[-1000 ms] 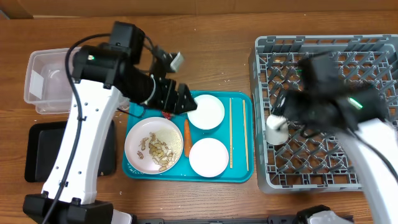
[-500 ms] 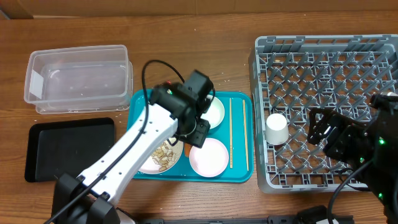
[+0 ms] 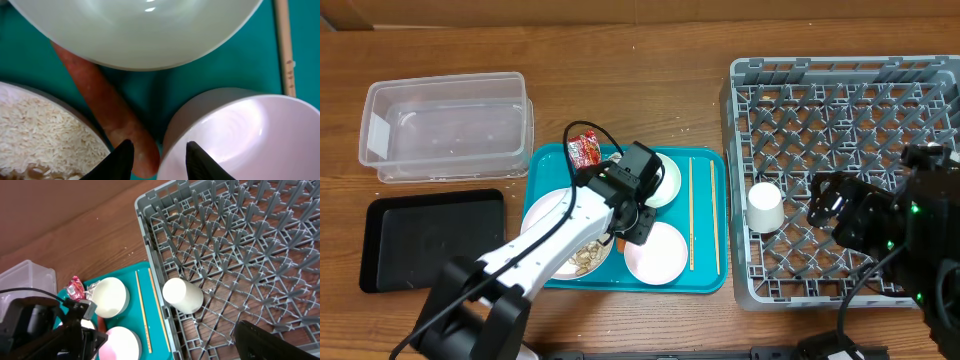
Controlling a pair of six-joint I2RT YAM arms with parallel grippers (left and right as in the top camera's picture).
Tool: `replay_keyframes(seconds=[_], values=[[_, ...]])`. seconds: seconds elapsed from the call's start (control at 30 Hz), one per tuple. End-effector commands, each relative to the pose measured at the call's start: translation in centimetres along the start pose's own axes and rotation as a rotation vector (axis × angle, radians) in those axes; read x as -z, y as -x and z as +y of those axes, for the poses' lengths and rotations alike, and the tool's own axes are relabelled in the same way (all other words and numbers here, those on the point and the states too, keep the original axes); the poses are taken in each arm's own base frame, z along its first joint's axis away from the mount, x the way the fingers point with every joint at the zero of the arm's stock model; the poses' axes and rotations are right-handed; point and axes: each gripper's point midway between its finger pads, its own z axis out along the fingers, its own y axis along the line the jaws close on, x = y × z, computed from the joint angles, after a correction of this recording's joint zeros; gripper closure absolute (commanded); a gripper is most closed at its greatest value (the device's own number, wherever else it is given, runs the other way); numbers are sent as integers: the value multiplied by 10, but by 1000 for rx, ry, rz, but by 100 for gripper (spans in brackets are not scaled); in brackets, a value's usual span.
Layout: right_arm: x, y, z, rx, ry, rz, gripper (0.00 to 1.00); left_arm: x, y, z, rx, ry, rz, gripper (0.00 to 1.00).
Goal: Sort waste into correct bins and load items into the dishwasher
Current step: 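Grasp the lower white bowl rim with the left gripper, then lift the bowl and hand it to the right gripper over the rack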
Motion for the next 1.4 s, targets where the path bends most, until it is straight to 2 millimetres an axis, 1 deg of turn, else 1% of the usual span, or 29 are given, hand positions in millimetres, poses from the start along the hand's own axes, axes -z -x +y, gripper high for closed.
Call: replay_keyframes(seconds=[0.0, 0.17, 0.27, 0.37, 0.43, 0.5, 0.57, 0.67, 0.73, 0.8, 0.9, 1.0, 1.17, 1.27, 1.3, 1.37], values=[[-3, 1, -1, -6, -12, -2, 0, -16, -5, -2, -33, -8, 40, 66], [-4, 1, -1, -5, -14, 0, 0, -26, -3, -3, -44, -18, 44, 81], [-4, 1, -1, -4, -16, 2, 0, -26, -4, -3, -46, -17, 54, 96], [-4, 0, -2, -4, -17, 4, 0, -14, -2, -6, -31, -40, 76, 96], [-4, -1, -3, -3, -21, 10, 0, 5, 5, -9, -13, -73, 88, 96], [-4, -2, -4, -2, -25, 16, 0, 30, 13, -9, 8, -85, 99, 96], [-4, -4, -4, -1, -27, 25, 0, 60, 20, -11, 8, -113, 110, 96], [-4, -8, -1, 1, -6, 44, 0, 110, 33, -27, -53, -235, 83, 96], [-3, -13, 9, 39, 49, 73, 2, 142, 47, -37, -91, -315, 20, 96], [-3, -17, 21, 83, 119, 102, 5, 167, 62, -35, -91, -315, -55, 96], [-2, -25, 44, 126, 242, 162, 9, 192, 81, -31, -83, -261, -154, 96], [-6, -31, 57, 133, 300, 218, 11, 203, 89, -37, -109, -221, -208, 96], [-16, -30, 64, 157, 309, 246, 12, 203, 91, -38, -93, -147, -222, 96], [-20, -31, 64, 156, 304, 259, 13, 206, 91, -44, -104, -156, -238, 96], [-22, -30, 62, 154, 288, 260, 16, 208, 93, -45, -109, -159, -251, 96], [-25, -27, 57, 142, 252, 244, 17, 211, 95, -49, -108, -166, -268, 96]])
